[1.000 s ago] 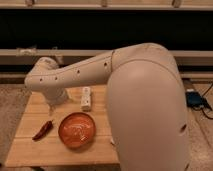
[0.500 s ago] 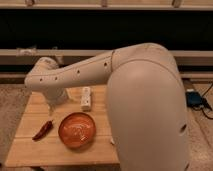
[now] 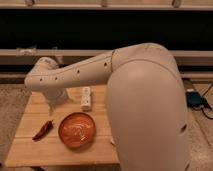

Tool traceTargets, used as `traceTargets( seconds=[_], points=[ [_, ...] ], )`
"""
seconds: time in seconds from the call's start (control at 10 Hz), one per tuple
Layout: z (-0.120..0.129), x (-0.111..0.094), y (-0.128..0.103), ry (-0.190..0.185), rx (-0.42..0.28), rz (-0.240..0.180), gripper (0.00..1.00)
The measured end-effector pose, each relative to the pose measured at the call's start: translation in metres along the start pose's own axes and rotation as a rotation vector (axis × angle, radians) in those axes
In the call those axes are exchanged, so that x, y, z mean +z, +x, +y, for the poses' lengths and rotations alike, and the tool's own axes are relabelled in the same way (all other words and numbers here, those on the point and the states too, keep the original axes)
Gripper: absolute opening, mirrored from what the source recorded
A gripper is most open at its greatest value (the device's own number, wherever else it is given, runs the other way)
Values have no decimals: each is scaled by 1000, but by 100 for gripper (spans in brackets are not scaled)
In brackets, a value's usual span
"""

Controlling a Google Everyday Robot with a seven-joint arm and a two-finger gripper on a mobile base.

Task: Pick up the ceramic bowl

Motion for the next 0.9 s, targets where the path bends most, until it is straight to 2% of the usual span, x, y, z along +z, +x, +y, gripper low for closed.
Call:
traceTargets(
  seconds=[0.2,0.5,0.7,0.9],
  points=[
    [-11,6,11,3,44,25,80],
    [-45,27,51,-22,123,70,80],
    [-64,57,74,-51,183,95,80],
    [-69,82,85,-85,220,115,80]
  ],
)
